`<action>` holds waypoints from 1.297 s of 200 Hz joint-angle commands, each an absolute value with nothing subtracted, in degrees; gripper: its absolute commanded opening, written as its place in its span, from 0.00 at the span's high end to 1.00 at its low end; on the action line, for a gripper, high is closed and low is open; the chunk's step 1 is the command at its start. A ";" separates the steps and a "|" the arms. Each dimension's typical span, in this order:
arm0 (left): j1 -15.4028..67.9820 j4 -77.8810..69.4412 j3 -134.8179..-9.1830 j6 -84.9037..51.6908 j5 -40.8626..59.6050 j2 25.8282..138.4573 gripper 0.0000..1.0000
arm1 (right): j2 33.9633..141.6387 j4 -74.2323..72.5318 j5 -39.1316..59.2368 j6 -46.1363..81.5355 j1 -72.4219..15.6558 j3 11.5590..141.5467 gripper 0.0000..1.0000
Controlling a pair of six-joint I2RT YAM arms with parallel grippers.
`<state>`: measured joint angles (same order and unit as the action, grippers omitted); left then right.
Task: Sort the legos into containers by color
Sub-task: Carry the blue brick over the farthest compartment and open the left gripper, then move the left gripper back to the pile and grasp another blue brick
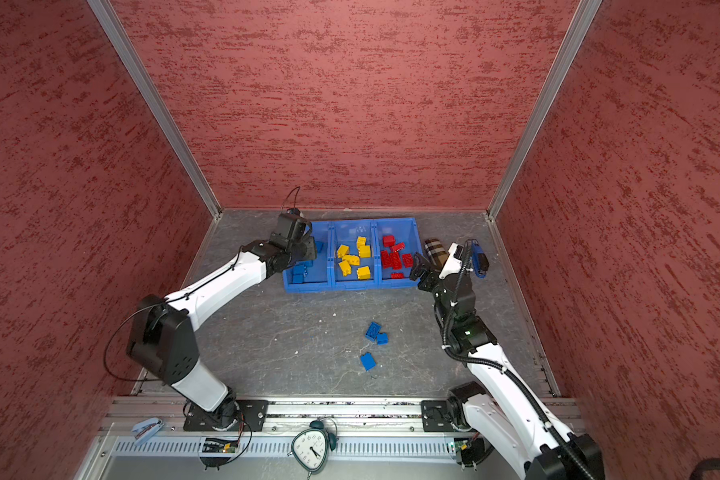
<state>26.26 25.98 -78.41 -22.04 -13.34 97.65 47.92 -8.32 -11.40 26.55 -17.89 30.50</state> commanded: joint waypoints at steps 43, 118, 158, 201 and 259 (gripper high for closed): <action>24.75 36.20 -95.72 -18.93 -11.14 114.11 0.84 | 43.88 -7.08 -15.58 25.64 -17.97 28.44 0.01; 27.57 32.95 -90.05 -15.77 -12.78 105.67 0.05 | 42.93 -9.37 -8.66 25.58 -17.93 24.62 0.01; 29.71 28.26 -79.61 -16.24 -12.71 92.93 0.01 | 45.51 1.16 -4.22 28.03 -17.95 28.20 0.01; 40.55 26.58 -69.99 -8.18 -8.92 82.00 0.00 | 47.72 5.90 -0.97 33.24 -17.95 27.11 0.01; 54.17 35.61 -67.99 -2.85 4.22 90.50 0.01 | 49.10 10.19 -5.78 40.60 -17.98 24.61 0.01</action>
